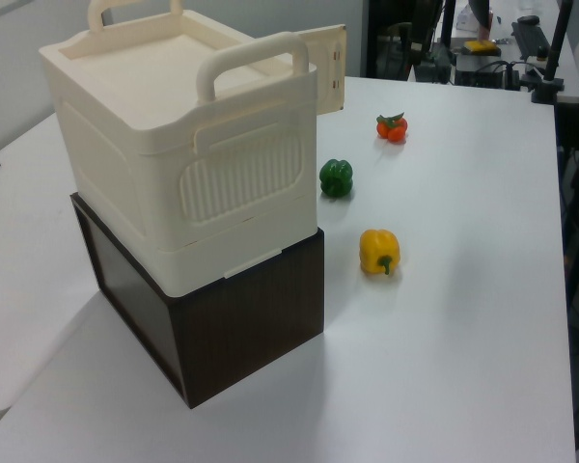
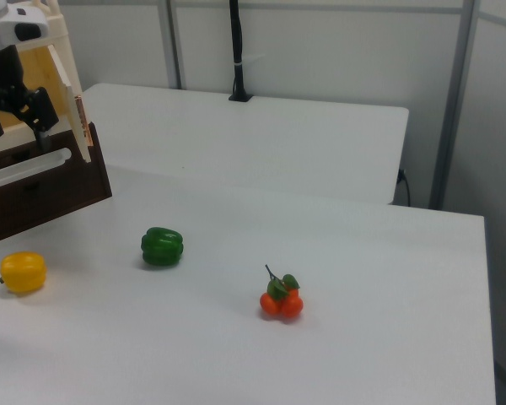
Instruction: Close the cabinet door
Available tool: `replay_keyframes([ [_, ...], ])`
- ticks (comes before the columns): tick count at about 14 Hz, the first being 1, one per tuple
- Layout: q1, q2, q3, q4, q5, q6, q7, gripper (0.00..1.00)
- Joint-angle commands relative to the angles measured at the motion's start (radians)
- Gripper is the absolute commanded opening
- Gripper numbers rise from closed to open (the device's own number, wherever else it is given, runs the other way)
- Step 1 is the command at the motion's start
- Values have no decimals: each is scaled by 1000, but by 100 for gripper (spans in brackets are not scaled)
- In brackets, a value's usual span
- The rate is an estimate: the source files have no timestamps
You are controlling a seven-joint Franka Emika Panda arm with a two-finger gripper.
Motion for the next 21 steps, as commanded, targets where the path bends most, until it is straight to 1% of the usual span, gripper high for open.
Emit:
replay_keyframes([
  [1, 11, -2, -11, -7, -8, 15, -22, 86],
  [2, 11, -2, -11, -7, -8, 15, -22, 75],
  [3, 11, -2, -11, -7, -8, 15, -22, 73],
  [4, 11, -2, -11, -6, -6, 14, -19, 53],
  [5, 11, -2, -11, -6, -6, 14, -19, 44],
  [9, 11, -2, -11, -6, -6, 14, -20, 41],
  [10, 11, -1, -11, -6, -6, 15, -20, 37],
  [11, 11, -1, -11, -4, -6, 15, -20, 30],
  [12, 11, -1, -11, -4, -6, 20, -19, 13],
  [13, 11, -1, -11, -3, -5, 23, -16, 1],
  [16, 8, 7, -11, -1, 7, 31, -11, 0],
  [21, -15, 13, -14, -3, 7, 113, -7, 0],
])
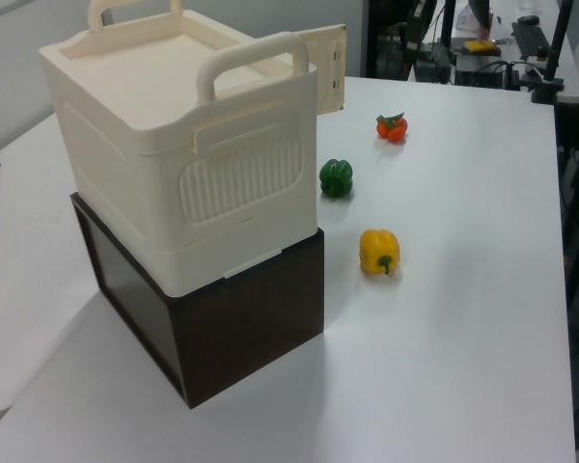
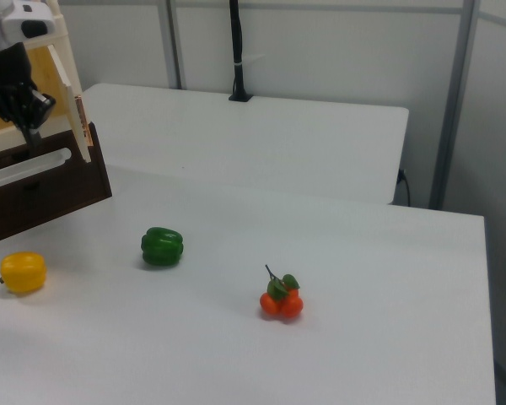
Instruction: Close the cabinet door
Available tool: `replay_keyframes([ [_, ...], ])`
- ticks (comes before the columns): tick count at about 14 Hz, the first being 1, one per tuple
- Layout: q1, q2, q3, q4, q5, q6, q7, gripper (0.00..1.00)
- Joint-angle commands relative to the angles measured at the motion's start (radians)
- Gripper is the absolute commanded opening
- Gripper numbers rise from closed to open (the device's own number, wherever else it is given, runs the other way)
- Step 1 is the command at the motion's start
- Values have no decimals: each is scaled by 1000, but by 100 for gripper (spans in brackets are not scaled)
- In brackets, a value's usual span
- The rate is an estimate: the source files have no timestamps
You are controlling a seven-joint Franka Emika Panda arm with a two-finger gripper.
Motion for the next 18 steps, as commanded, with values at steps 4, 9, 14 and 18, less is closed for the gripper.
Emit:
replay_keyframes([
  [4, -47, 40, -7, -2, 21, 170, -2, 0],
  [9, -64, 79, -7, 0, 27, 333, 20, 0],
  [14, -90, 122, -8, 0, 179, 482, 34, 0],
  [18, -104, 157, -7, 0, 383, 551, 34, 0],
])
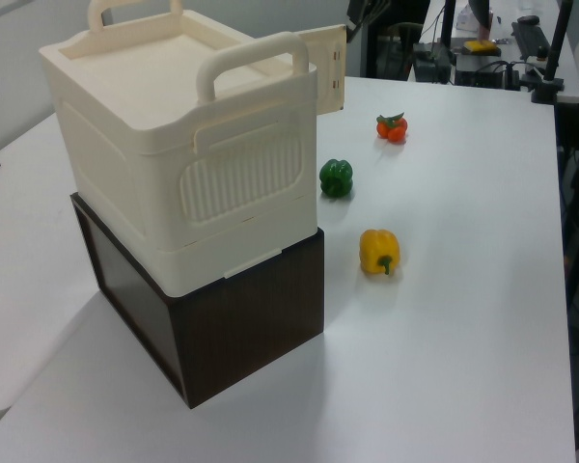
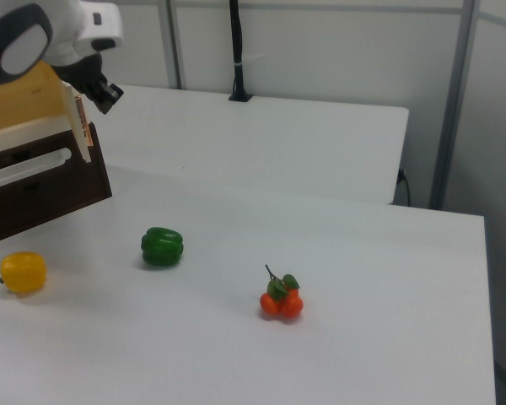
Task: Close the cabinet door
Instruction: 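Push the door edge with the gripper, swinging it toward the cabinet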
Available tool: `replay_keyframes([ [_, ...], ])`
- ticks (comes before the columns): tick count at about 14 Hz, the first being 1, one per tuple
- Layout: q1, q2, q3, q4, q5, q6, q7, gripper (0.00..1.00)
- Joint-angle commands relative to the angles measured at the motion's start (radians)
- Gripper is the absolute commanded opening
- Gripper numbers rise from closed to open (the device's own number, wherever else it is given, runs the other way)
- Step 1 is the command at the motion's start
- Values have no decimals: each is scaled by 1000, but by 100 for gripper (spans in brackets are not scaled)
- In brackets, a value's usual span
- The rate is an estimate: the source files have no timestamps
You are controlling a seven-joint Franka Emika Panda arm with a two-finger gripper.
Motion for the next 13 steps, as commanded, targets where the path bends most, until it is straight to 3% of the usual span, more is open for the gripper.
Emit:
replay_keyframes([
  [1, -1, 34, 2, 0, 160, 86, 12, 0],
  [4, -3, 51, 5, -1, 276, 88, 11, 0],
  [10, -9, 59, 45, -6, 289, 70, 17, 0],
  [13, -27, 57, 71, -1, 287, -21, 27, 0],
])
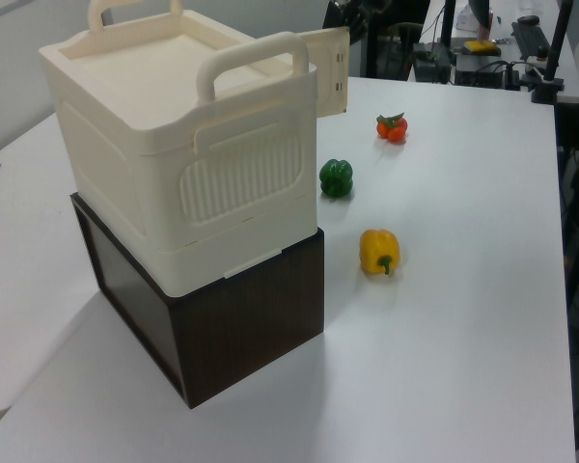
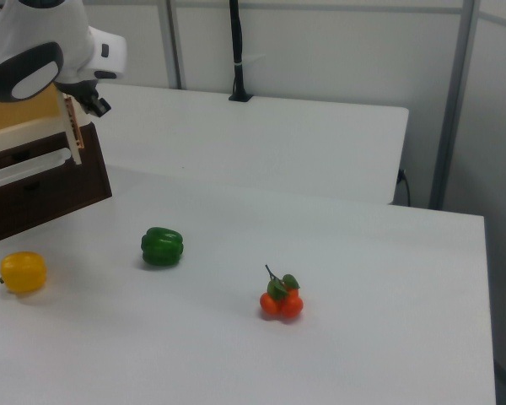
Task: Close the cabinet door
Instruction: 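Push the door edge with the gripper, swinging it toward the cabinet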
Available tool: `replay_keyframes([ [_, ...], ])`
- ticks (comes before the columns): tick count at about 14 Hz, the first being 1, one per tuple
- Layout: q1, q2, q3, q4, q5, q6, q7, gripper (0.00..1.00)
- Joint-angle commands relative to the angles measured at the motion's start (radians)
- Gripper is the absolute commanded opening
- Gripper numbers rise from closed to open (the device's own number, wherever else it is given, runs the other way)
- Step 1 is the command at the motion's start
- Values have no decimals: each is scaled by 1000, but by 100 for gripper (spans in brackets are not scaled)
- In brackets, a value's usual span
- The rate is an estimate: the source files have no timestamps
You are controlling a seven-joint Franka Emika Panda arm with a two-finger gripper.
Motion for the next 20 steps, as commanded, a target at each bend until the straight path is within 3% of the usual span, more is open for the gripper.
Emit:
replay_keyframes([
  [1, -26, -9, 31, -1, 20, -80, 13, 0],
  [5, -26, -13, 58, 0, 14, -149, 13, 0],
  [20, -21, -12, 251, -1, 3, -152, 13, 0],
])
